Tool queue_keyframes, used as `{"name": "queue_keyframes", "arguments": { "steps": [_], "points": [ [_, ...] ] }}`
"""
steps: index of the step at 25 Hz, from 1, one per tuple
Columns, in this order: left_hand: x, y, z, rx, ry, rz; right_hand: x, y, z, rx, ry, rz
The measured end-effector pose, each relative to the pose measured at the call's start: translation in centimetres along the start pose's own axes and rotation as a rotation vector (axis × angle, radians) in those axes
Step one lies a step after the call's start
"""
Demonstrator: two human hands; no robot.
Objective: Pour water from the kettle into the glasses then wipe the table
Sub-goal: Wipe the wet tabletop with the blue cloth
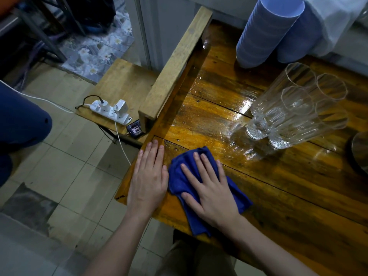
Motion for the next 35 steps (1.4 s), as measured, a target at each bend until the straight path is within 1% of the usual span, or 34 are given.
{"name": "queue_keyframes", "arguments": {
  "steps": [2, 5, 10, 13, 18, 24, 29, 30, 32, 35],
  "points": [
    [0.0, -0.1, 0.0, 0.003, 0.007, 0.001, 0.6, -2.2, 0.7, -0.013, -0.030, 0.013],
    [0.1, -0.1, -0.1, 0.015, 0.034, 0.009, 0.2, -5.2, 1.8, -0.054, -0.051, -0.045],
    [0.0, -0.1, 0.0, 0.012, 0.033, 0.009, -2.2, -9.5, 3.3, -0.122, -0.079, -0.124],
    [0.0, -0.1, 0.0, 0.006, 0.040, 0.008, -4.4, -10.1, 3.8, -0.167, -0.117, -0.184],
    [0.1, -0.1, 0.0, 0.000, 0.042, 0.001, -7.3, -6.9, 3.7, -0.175, -0.147, -0.296],
    [0.1, -0.1, 0.1, -0.009, 0.043, -0.005, -8.5, 0.1, 1.5, -0.193, -0.154, -0.380],
    [-0.2, 0.0, 0.3, -0.023, 0.028, -0.011, -7.3, 3.6, 0.0, -0.174, -0.136, -0.461],
    [-0.2, 0.0, 0.3, -0.024, 0.026, -0.014, -6.7, 3.6, -0.1, -0.168, -0.128, -0.462],
    [-0.2, 0.0, 0.2, -0.030, 0.032, -0.010, -5.2, 3.2, -0.2, -0.156, -0.117, -0.405],
    [-0.1, 0.1, 0.1, -0.034, 0.029, 0.005, -1.8, 1.8, -0.2, -0.113, -0.089, -0.228]
  ]
}}
Point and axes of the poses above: each hand's wrist, its own y-axis away from the middle knuckle, its own z-axis out of the back of the hand, x = y × z, the point moved 3 cm from there along -y, towards the middle knuckle, and after that the axes turned 12 degrees about x, right-handed, at the moved point
